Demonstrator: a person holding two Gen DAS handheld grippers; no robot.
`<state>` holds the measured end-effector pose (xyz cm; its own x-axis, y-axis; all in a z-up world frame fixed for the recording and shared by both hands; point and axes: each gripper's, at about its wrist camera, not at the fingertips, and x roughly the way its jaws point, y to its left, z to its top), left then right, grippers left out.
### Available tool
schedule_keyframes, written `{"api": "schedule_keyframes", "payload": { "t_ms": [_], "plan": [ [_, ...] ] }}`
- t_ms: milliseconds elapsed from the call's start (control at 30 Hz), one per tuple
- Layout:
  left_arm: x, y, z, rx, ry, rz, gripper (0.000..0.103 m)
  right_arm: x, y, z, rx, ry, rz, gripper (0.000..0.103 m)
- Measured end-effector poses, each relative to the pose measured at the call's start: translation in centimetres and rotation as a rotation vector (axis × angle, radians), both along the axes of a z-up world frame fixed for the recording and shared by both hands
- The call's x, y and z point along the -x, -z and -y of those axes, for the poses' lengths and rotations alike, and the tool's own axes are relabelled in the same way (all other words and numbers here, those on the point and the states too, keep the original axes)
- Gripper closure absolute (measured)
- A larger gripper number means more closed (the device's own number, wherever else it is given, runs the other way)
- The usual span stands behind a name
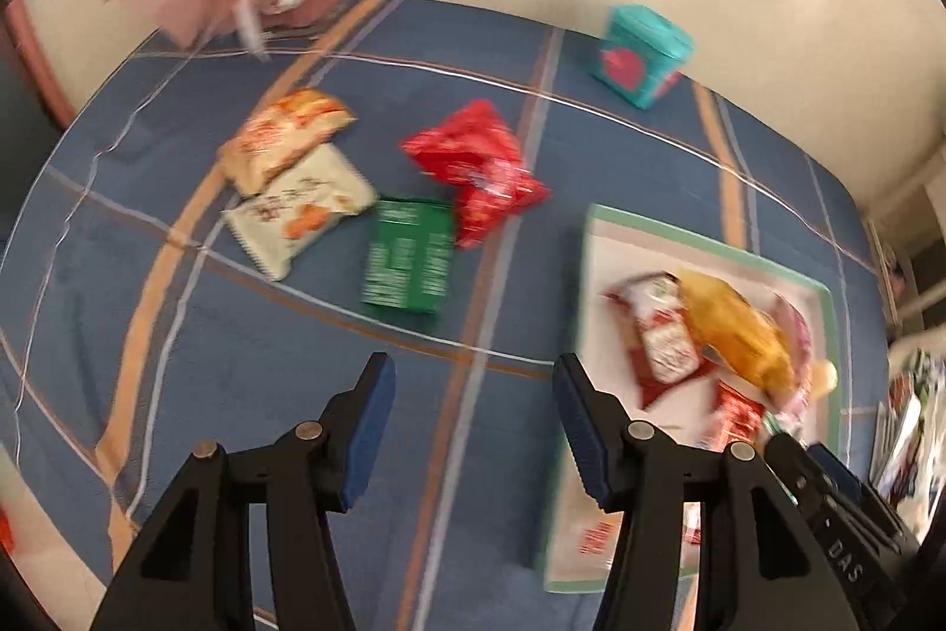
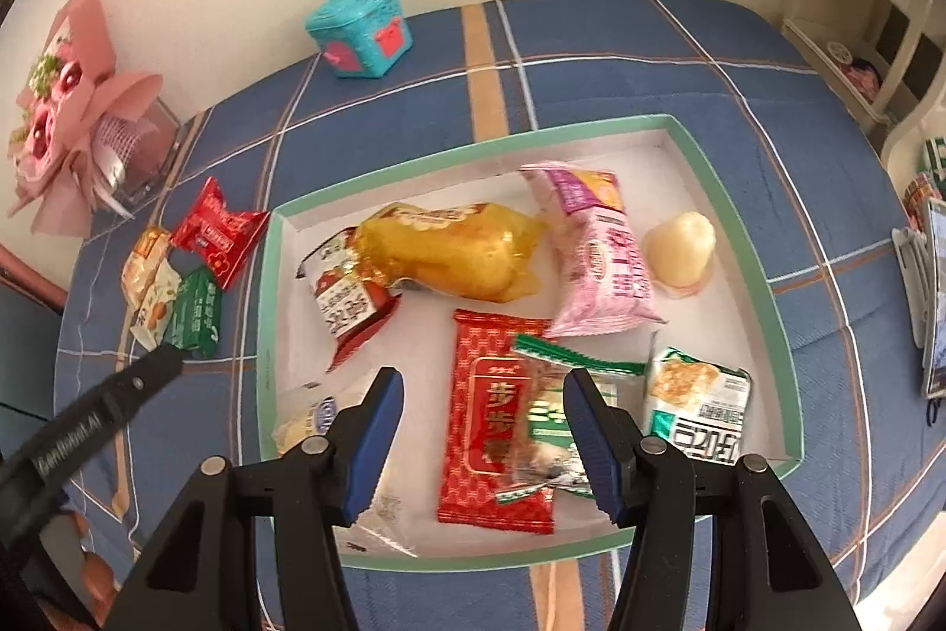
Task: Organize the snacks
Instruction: 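Move both open tools back toward the remaining snacks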
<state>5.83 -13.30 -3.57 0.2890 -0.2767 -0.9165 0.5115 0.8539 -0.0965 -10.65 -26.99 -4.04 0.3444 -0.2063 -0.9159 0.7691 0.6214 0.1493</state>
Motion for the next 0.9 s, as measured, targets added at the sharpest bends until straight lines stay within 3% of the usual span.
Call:
{"api": "schedule_keyframes", "payload": {
  "t_ms": [300, 367, 400, 567, 700, 900],
  "plan": [
    [-2.5, -0.8, -2.7, -0.005, -0.060, 0.029, 0.039, -2.4, -0.2, -2.0, 0.013, -0.053, -0.007, 0.043],
    [-2.7, -0.7, -3.0, -0.019, -0.075, 0.049, 0.020, -3.0, -0.3, -2.4, 0.031, -0.065, -0.010, 0.039],
    [-2.9, -0.7, -3.2, -0.029, -0.086, 0.061, 0.017, -3.2, -0.3, -2.6, 0.041, -0.069, -0.013, 0.034],
    [-3.5, -0.2, -3.6, -0.058, -0.110, 0.095, 0.009, -4.1, -0.1, -3.2, 0.069, -0.093, -0.019, 0.015],
    [-3.9, -0.2, -3.6, -0.066, -0.111, 0.128, 0.009, -4.6, 0.2, -3.2, 0.088, -0.096, -0.021, 0.000],
    [-4.6, -0.3, -4.1, -0.059, -0.113, 0.154, 0.008, -5.4, -0.3, -3.9, 0.154, -0.115, 0.004, 0.000]
  ]
}}
